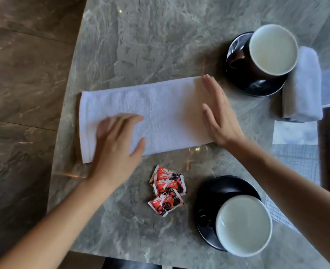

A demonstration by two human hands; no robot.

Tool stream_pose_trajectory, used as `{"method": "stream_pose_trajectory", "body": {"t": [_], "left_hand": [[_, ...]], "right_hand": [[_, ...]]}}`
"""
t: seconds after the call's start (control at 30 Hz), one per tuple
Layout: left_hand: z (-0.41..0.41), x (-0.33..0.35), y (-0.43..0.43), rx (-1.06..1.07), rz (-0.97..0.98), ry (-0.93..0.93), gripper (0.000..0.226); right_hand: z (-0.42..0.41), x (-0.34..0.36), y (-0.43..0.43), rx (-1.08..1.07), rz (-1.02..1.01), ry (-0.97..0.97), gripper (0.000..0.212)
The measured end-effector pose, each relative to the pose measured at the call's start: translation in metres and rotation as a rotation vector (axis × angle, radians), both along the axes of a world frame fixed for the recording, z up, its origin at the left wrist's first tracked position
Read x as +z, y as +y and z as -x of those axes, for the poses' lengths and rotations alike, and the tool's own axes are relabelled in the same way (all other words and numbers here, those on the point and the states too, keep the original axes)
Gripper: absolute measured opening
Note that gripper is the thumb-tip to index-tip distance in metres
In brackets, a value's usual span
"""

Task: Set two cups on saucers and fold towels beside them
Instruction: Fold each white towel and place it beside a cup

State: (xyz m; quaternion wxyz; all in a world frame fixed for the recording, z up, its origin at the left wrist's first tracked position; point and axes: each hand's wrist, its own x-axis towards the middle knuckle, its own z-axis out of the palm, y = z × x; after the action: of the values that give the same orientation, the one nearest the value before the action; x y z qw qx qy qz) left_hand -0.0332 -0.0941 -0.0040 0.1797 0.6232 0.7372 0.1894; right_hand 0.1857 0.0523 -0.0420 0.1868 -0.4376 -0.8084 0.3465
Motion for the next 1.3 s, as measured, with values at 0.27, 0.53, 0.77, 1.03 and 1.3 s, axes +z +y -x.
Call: {"method": "stream_pose_trajectory", "body": {"t": [0.27,0.53,0.77,1.03,1.3], "left_hand": [[-0.113,0.011,0.064,-0.339,0.163,-0.026,0.043],[-0.132,-0.002,0.090,-0.374,0.155,0.177,0.050],[-0.121,-0.001,0.085,-0.216,0.073,-0.007,0.021],[-0.112,0.008,0.059,-0.049,-0.103,-0.357,0.013],[-0.088,0.021,0.051,0.065,-0.116,-0.488,0.028]], "right_hand": [[-0.006,0.013,0.007,-0.214,0.100,0.169,0.048],[-0.025,0.011,0.000,-0.297,0.245,0.287,0.053],[-0.020,0.016,0.002,-0.393,0.304,0.372,0.047],[-0.009,0.028,0.020,-0.414,0.421,0.242,0.020],[0.033,0.034,0.015,-0.458,0.712,0.402,0.024]]}}
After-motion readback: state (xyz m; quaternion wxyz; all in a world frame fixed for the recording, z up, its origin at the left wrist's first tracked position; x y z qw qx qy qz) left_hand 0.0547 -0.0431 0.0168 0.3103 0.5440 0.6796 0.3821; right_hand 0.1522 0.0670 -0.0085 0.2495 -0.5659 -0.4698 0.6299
